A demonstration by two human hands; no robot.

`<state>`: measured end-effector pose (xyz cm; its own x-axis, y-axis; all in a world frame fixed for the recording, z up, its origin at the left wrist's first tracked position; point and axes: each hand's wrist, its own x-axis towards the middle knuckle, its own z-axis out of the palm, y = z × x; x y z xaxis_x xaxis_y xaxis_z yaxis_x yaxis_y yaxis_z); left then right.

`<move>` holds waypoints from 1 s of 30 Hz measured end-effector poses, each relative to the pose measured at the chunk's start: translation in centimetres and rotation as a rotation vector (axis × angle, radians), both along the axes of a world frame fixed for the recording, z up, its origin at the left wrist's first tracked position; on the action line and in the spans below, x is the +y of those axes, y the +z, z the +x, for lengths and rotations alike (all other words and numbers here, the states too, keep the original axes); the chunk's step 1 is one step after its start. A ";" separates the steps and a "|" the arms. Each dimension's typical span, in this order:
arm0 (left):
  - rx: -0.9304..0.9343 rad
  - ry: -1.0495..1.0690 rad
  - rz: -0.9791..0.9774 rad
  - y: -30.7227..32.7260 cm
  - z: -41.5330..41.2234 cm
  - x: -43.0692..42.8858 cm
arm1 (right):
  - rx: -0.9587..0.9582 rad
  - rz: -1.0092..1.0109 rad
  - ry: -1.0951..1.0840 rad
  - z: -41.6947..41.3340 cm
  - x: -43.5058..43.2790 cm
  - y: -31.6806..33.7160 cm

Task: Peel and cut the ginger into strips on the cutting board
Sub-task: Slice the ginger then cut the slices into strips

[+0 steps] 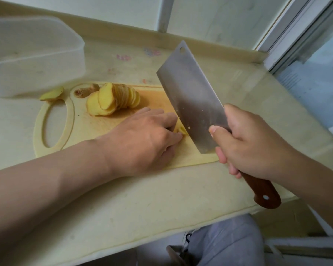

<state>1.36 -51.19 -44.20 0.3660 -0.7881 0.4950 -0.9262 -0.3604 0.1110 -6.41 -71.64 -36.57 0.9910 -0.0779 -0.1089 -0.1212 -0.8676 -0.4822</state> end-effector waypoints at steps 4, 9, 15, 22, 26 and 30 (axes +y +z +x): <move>0.001 0.007 0.019 -0.1 0.0 0.0 | 0.032 -0.048 0.045 0.4 0.0 0.4; 0.001 0.006 0.001 0.0 0.0 0.0 | 0.070 -0.071 0.064 0.8 0.2 0.7; 0.007 -0.010 -0.005 -0.1 0.1 0.0 | 0.121 -0.104 0.085 1.4 0.6 1.2; 0.016 -0.021 -0.026 0.0 0.1 -0.1 | 0.158 -0.197 0.157 3.6 2.0 1.9; 0.030 -0.027 -0.022 0.1 0.1 0.0 | 0.079 -0.112 0.117 3.9 2.4 1.0; 0.010 -0.005 -0.013 0.1 0.0 0.0 | -0.031 0.062 -0.014 2.9 0.6 1.2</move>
